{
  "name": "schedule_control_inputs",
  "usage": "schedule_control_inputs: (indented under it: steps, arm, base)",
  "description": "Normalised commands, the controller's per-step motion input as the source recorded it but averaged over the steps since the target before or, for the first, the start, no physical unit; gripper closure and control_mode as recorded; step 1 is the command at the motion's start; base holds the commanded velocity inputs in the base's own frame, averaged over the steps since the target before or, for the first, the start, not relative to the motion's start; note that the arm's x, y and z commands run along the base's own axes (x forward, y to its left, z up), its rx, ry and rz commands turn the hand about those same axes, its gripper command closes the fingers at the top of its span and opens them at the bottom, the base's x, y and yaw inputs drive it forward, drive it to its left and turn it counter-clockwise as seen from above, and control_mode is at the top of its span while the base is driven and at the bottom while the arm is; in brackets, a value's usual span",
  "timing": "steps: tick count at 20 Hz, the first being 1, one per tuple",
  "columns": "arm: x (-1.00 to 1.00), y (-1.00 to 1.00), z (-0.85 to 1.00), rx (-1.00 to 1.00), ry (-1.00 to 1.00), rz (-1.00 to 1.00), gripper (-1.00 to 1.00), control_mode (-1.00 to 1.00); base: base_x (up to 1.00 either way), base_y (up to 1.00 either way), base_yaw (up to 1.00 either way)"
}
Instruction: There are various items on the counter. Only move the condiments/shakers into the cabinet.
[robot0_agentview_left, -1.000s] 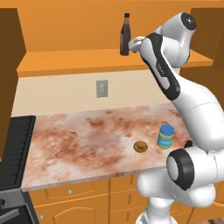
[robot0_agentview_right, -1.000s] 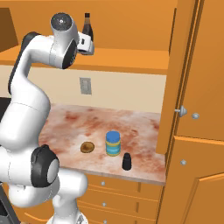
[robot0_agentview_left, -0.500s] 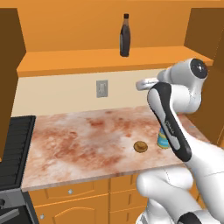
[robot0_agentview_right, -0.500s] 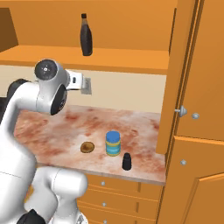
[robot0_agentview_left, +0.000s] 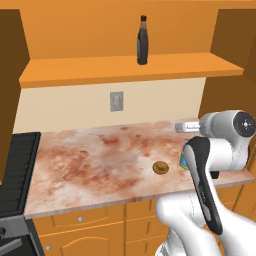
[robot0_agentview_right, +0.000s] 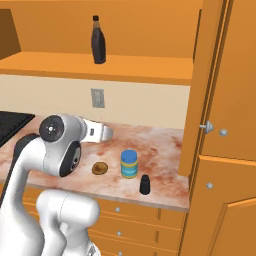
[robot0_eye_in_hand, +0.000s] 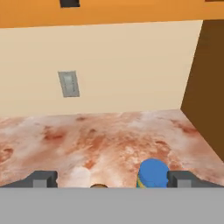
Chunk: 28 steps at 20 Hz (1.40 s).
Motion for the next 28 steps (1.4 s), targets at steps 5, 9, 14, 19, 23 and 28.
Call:
schedule_control_inputs:
  steps: [5, 9, 14, 19, 23, 28]
  arm:
    - [0.0, -0.77, -0.25, 0.01, 0.16, -0.27, -1.0, -1.0]
    - [0.04, -0.54, -0.11, 0.0, 0.09, -0.1, -1.0, -1.0]
    - [0.11, -0.06, -0.12, -0.03, 0.01, 0.0, -1.0, -1.0]
    - [0.08, 0.44, -0.38, -0.13, 0.01, -0.04, -1.0, -1.0]
    - [0.16, 0.78, -0.46, -0.16, 0.0, -0.15, -1.0, -1.0]
    - [0.37, 0.87, -0.5, -0.09, 0.0, -0.25, -1.0, -1.0]
  base:
    - [0.0, 0.0, 0.0]
    - [0.0, 0.0, 0.0]
    - [0.0, 0.0, 0.0]
    - [0.0, 0.0, 0.0]
    - [0.0, 0.0, 0.0]
    - [0.0, 0.0, 0.0]
